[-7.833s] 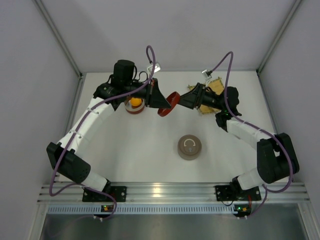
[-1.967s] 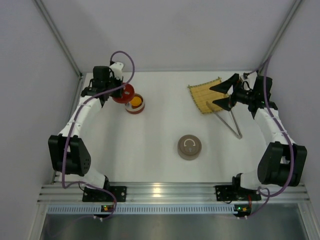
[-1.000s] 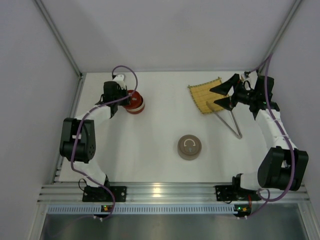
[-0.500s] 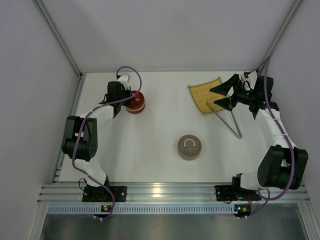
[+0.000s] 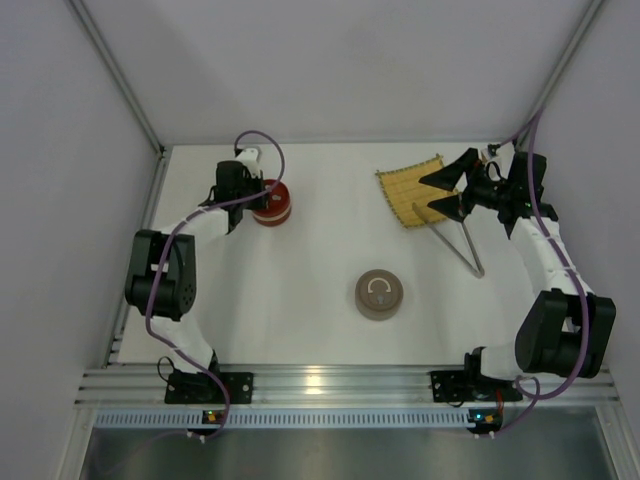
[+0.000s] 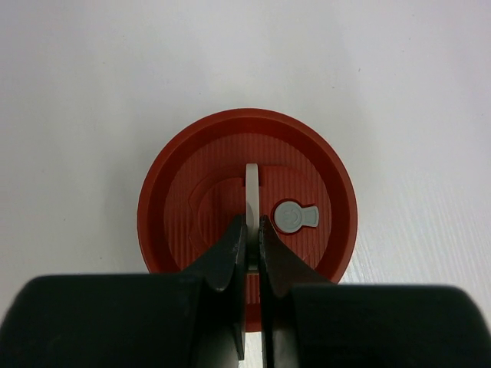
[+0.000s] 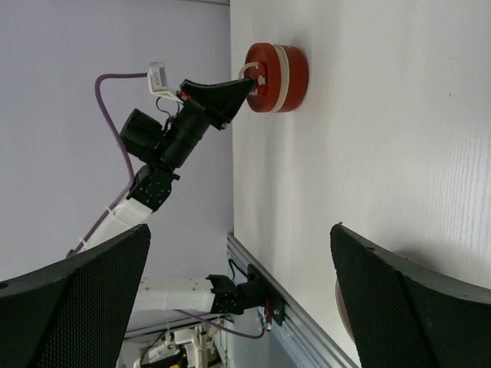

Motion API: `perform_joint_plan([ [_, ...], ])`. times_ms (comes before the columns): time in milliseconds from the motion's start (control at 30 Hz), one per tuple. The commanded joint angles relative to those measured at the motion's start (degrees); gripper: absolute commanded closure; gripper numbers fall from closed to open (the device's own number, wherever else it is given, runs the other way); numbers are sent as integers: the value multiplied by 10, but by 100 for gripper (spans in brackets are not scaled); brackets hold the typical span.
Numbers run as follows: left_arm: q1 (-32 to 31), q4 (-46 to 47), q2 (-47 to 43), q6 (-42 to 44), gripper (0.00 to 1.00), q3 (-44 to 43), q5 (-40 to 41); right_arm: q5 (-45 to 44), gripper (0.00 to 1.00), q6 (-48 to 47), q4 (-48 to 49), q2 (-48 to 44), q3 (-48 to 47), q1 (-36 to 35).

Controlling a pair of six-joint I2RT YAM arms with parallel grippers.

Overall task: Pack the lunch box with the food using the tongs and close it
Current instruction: Close the box lid on the packing box.

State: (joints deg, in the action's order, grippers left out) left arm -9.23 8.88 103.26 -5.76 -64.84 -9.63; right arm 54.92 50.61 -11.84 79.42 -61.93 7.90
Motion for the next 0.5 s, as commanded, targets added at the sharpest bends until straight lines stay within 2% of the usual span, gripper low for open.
perform_joint_plan([
  [0,-3,18,14,9,100,-27,-12,5,1,-2,4,2,-7,6],
  [467,-3,-11,38,18,99,-41,-27,6,1,-4,6,4,-5,6],
])
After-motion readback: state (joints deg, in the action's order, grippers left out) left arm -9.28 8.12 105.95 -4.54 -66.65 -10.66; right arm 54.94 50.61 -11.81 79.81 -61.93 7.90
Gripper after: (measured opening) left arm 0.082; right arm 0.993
